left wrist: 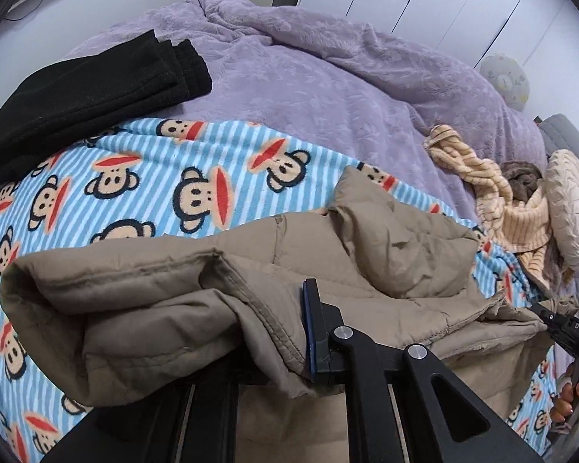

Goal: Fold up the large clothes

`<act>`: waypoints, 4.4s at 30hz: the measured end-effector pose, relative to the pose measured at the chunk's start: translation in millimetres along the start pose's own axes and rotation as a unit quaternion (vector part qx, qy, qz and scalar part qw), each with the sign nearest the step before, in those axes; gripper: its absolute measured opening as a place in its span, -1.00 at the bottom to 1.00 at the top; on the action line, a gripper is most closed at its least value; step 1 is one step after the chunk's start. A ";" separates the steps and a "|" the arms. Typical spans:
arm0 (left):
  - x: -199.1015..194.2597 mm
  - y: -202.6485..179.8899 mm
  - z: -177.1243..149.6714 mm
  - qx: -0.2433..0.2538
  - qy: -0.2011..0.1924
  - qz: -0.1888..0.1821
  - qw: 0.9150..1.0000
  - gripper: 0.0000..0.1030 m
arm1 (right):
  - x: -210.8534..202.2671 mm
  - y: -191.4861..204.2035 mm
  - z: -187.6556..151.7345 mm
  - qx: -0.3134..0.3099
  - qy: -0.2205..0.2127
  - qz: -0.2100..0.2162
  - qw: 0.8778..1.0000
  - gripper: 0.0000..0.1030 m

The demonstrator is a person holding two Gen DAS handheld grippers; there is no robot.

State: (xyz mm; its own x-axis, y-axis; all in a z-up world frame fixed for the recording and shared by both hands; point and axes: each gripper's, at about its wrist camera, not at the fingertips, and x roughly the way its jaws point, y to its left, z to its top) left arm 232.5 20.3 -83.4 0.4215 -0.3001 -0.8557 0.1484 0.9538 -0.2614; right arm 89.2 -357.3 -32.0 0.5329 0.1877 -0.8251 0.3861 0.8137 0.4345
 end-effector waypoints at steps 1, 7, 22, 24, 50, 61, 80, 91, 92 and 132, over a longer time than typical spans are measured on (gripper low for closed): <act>13.2 0.5 -0.2 0.002 0.006 0.007 1.000 -0.73 | 14.0 -1.8 4.7 0.001 0.002 -0.007 1.000 -0.83; 70.8 4.9 -4.6 0.015 0.016 0.022 1.000 -0.73 | 90.5 -23.7 7.7 0.015 0.023 -0.047 0.999 -0.83; 21.9 4.0 0.2 0.039 -0.039 0.024 0.998 0.47 | 111.4 -41.1 8.7 0.064 0.021 -0.013 0.998 -0.72; 8.9 3.5 3.6 0.037 -0.054 0.026 0.998 0.47 | 101.1 -37.7 8.4 0.054 0.014 -0.016 0.998 -0.48; 91.7 -47.7 -0.4 0.121 -0.022 0.047 0.991 0.26 | 163.4 5.5 -5.1 -0.049 0.032 -0.045 0.997 -0.81; 108.2 42.2 15.3 0.070 -0.040 0.138 0.987 0.47 | 122.8 -96.3 21.4 0.078 -0.010 -0.124 0.989 -0.81; 24.5 45.7 -30.4 0.058 -0.038 0.136 0.988 0.49 | 82.4 -63.0 -0.5 0.056 -0.020 -0.119 0.991 -0.37; -3.9 42.3 -112.0 0.045 0.032 0.111 0.992 0.49 | 27.1 -50.7 -87.5 0.083 -0.001 -0.077 0.994 0.00; -6.2 42.9 -116.8 0.041 0.036 0.108 0.993 0.49 | 23.3 -49.2 -96.7 0.084 0.002 -0.075 0.994 0.00; -3.6 102.8 -156.7 -0.112 0.092 0.027 0.989 1.00 | 41.3 -76.8 -180.8 0.275 0.040 0.089 0.957 0.99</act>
State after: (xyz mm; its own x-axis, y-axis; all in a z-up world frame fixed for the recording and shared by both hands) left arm 106.0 122.0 -177.1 0.2512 -0.2595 -0.9325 -0.0806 0.9544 -0.2873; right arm -54.5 -312.6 -164.8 0.5758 0.3555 -0.7362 0.6440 0.3576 0.6764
